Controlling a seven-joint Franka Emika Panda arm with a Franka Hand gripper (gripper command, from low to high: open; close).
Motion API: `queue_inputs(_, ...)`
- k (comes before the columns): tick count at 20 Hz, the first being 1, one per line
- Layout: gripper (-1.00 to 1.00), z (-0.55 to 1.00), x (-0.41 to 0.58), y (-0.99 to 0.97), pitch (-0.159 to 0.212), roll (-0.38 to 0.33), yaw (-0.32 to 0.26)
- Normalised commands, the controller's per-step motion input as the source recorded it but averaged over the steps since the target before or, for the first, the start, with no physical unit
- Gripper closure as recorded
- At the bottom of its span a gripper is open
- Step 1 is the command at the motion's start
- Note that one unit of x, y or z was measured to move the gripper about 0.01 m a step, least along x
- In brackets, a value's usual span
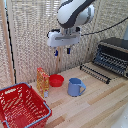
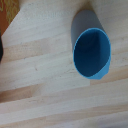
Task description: Please locate the crimson dish within your space. Move your hand towards it gently. Tenderly hold the bowl carefully using your fingers and raise it. With caution, shift it towards the basket. Kindly let loose of the dish to drop it in the basket.
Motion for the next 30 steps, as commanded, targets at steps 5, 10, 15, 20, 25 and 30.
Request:
queue_inputs(5,-1.0,-0.19,0.701,-0.36,0.085,0.027,-0.02)
queue_inputs(10,-1.0,-0.16,0.651,-0.41,0.077,0.028,-0.029)
queue_inputs(15,-1.0,-0.36,0.498,-0.35,0.08,0.006,-0.012)
queue_inputs(20,-1.0,-0.55,0.259,-0.19,0.035,-0.002,0.0)
queue_inputs(25,-1.0,-0.58,0.061,-0.16,0.002,-0.022,0.0)
queue_inputs(30,-1.0,-0.46,-0.011,-0.24,0.0,-0.025,0.017)
